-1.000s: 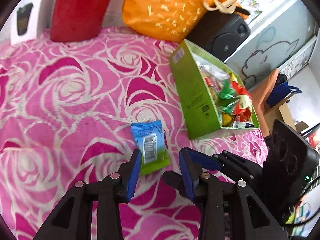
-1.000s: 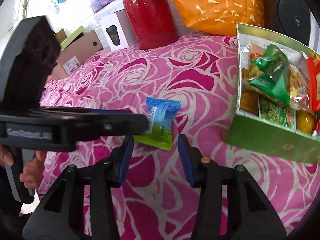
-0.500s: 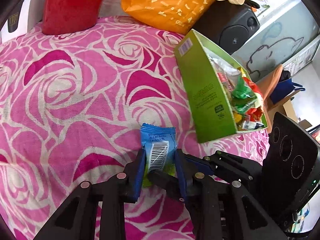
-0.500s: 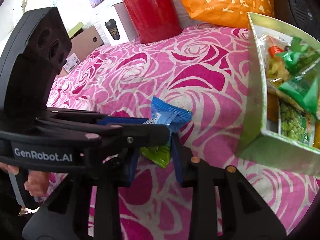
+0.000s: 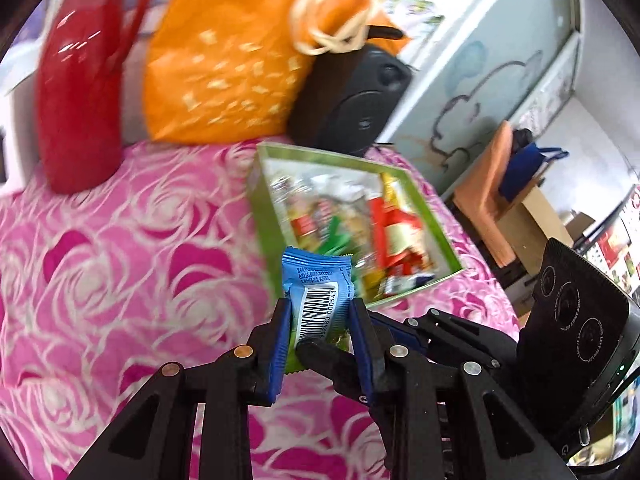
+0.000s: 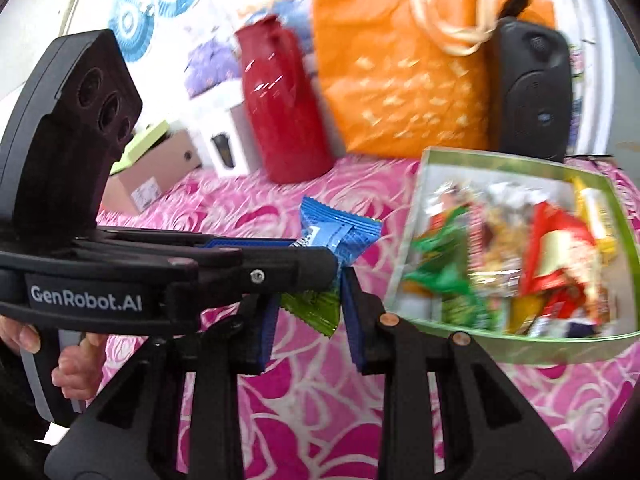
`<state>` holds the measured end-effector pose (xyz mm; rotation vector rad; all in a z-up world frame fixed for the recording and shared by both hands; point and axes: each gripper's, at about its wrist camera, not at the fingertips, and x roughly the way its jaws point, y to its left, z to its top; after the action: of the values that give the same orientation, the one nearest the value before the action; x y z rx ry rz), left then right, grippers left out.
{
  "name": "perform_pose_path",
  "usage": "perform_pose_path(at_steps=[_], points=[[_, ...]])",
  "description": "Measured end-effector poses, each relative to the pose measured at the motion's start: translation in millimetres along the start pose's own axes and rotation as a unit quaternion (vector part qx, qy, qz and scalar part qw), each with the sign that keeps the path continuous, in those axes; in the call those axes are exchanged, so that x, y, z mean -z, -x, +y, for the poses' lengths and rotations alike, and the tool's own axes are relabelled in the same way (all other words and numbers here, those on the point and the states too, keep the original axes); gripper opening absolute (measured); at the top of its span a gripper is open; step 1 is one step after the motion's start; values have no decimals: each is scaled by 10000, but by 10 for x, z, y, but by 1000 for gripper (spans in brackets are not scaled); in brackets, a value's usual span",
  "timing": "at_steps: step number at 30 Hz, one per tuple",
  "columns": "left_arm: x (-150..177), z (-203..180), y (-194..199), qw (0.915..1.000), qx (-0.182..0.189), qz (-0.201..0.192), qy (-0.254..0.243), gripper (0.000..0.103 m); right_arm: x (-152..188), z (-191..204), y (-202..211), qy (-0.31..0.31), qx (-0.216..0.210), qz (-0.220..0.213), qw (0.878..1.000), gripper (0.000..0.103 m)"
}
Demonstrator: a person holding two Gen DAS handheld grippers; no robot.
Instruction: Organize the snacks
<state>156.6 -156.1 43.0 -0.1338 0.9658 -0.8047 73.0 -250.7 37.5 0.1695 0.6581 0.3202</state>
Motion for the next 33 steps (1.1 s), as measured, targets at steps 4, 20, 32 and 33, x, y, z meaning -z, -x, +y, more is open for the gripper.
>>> perform_pose_path(at_steps=[4, 20, 32, 33], points=[[-140, -183, -175, 9997, 157, 15, -174, 29, -47, -244, 137, -211, 252, -195, 9993, 32], [-631, -325, -836, 9980, 330, 365, -386, 30, -233, -1012, -7, -538, 647, -317, 9959, 33], [-563, -49, -405, 9928, -1031, -598, 90, 93, -149, -1031, 58, -304, 1113, -536, 9919, 94], [-541, -56, -371, 9923, -1069, -613, 114, 93, -149, -1011, 60, -276, 1141, -523, 9917, 99]])
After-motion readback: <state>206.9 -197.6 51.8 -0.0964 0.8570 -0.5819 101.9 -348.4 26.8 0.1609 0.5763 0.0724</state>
